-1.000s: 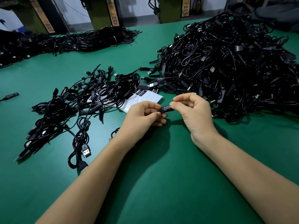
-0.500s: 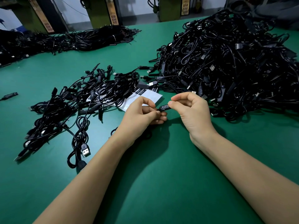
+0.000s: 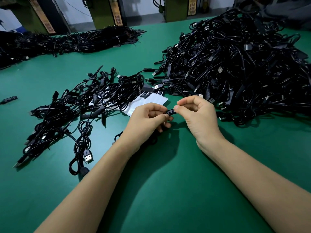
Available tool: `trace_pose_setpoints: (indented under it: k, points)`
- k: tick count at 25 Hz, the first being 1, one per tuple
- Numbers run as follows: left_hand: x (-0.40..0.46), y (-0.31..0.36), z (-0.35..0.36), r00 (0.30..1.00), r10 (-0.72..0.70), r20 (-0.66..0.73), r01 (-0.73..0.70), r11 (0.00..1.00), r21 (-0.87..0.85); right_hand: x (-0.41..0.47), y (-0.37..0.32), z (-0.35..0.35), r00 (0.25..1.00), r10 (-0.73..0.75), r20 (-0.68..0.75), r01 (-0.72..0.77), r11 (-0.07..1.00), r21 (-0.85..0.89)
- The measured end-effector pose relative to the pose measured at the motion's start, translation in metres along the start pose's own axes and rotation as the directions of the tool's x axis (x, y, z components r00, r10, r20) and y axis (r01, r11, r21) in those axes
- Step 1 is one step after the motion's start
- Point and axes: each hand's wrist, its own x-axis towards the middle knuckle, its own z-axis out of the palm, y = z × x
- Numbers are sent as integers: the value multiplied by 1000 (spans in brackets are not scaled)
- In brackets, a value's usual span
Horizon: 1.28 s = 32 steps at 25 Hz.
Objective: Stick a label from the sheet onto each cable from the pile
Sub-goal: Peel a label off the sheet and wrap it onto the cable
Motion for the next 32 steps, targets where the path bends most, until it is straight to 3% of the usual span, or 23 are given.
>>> trace_pose_setpoints:
  k: [17, 26, 32]
  points:
    - [1, 0, 9, 994, -8, -109, 11, 1000, 28, -3, -2, 1, 999, -32, -3, 32, 997, -77]
    - [-2, -7, 16, 960, 136, -246, -92, 979, 182, -16, -2, 7, 926, -378, 25, 352, 834, -424]
    - [-6, -11, 19, 918, 300, -259, -200, 915, 351, -16, 1, 8, 902, -431, 12, 385, 792, -475]
